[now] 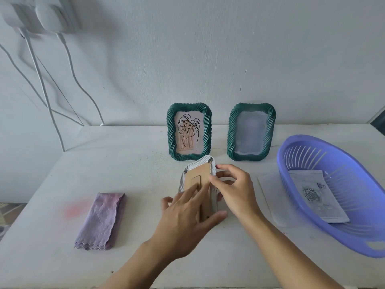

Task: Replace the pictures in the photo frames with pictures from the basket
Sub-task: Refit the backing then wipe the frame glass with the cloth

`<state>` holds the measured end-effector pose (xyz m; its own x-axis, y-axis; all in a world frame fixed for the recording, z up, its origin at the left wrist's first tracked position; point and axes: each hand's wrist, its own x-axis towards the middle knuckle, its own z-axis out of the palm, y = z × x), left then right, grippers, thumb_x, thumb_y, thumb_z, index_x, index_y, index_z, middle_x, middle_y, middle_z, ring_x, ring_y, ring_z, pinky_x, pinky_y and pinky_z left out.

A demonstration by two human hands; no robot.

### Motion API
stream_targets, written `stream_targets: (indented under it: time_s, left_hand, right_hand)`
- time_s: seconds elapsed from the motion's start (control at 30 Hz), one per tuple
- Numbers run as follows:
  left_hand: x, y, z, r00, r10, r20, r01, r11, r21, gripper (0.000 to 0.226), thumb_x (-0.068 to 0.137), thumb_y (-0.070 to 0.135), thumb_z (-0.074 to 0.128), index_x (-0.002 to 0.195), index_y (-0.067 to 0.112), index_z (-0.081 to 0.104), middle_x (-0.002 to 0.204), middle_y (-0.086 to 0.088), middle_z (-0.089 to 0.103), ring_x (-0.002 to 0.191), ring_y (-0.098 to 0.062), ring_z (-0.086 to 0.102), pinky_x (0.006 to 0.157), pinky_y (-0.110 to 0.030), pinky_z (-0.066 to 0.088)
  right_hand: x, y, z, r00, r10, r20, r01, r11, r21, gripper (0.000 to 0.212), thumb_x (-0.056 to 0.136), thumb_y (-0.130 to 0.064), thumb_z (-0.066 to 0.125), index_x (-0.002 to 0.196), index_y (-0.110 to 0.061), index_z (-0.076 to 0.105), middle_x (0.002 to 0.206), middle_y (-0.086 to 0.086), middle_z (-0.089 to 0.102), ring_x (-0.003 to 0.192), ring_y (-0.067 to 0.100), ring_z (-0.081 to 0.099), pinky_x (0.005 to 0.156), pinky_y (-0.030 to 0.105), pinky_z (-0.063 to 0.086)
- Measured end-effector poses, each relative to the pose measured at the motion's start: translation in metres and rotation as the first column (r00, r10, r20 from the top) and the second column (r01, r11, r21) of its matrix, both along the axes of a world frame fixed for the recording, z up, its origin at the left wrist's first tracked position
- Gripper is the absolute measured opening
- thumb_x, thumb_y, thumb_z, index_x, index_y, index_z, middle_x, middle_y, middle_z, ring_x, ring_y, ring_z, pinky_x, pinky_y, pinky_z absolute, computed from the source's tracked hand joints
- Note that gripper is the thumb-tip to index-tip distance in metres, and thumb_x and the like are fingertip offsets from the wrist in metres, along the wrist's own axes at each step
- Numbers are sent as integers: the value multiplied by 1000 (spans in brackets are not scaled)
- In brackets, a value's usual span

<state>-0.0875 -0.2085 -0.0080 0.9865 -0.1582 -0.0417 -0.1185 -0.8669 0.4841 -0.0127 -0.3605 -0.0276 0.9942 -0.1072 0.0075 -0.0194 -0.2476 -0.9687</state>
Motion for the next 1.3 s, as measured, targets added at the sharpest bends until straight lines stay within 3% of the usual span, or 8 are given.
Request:
stream_targets:
  time_s: [0.13, 0.23, 0.4, 0.5, 0.7, 0.9, 1.03, 1.3]
  left_hand:
    - [1, -2, 7, 990, 33, 139, -22, 997, -76, 70, 83, 61, 44, 149, 47, 23, 143, 18, 46, 125, -10, 51, 101, -38, 37]
    - [5, 7, 12, 991, 101, 89, -68, 948, -311, 67, 88, 41, 52, 147, 55, 23, 129, 10, 60, 110, -17, 62, 89, -41, 52]
    - [10, 32, 14, 982, 191, 6, -158, 830, -535, 59, 95, 29, 57, 143, 53, 33, 124, 9, 64, 94, -8, 70, 79, -41, 60]
    - [9, 49, -5, 950, 311, -22, -276, 809, -518, 58, 86, 31, 56, 143, 41, 45, 104, 10, 70, 78, -22, 70, 70, -50, 57]
    - [-5, 59, -39, 950, 312, 27, -293, 916, -275, 60, 95, 29, 58, 150, 37, 38, 85, 7, 57, 77, -10, 54, 77, -30, 42]
    - [-7, 71, -56, 982, 175, 76, -184, 976, 119, 66, 90, 65, 18, 150, 39, 27, 115, 18, 46, 108, -10, 45, 82, -38, 23]
    - [-8, 84, -66, 991, 59, 123, -92, 955, 283, 66, 95, 68, 13, 148, 36, 34, 142, 10, 37, 122, -15, 44, 82, -43, 31]
    - [-8, 88, -70, 988, 18, 152, -68, 943, 326, 71, 96, 70, 11, 147, 28, 39, 146, 14, 41, 120, -17, 42, 80, -45, 35]
  right_hand:
    - [-1, 6, 16, 997, 81, 13, -82, 990, 114, 23, 91, -26, 69, 113, -21, 73, 91, -6, 75, 82, 16, 72, 58, 30, 57]
    - [1, 10, 21, 972, 232, 33, -234, 967, 102, 25, 96, -35, 62, 120, -30, 69, 110, -18, 71, 103, -2, 64, 85, 20, 51]
    - [4, 9, -12, 935, 354, -31, -355, 925, -135, 27, 96, -55, 51, 122, -55, 60, 129, -16, 56, 126, 3, 45, 106, 29, 36]
    - [-5, 2, -39, 936, 347, -52, -329, 815, -477, 50, 96, -66, 34, 135, -42, 54, 130, -13, 58, 124, 10, 45, 105, 34, 37]
    - [-15, -2, -59, 932, 362, 29, -230, 650, -724, 89, 88, -77, 1, 140, -27, 53, 144, -9, 52, 137, 18, 39, 112, 40, 33]
    - [-12, -9, -55, 929, 370, 23, -221, 602, -767, 63, 93, -62, 19, 140, -36, 51, 145, -15, 49, 138, 14, 36, 111, 37, 25]
    - [-10, -11, -62, 921, 389, 30, -225, 592, -773, 59, 92, -61, 28, 137, -35, 55, 146, -11, 47, 142, 13, 32, 113, 42, 28]
    - [-14, -11, -70, 908, 399, 126, -152, 595, -789, 51, 91, -58, 43, 133, -30, 57, 143, -7, 49, 137, 12, 40, 109, 46, 32]
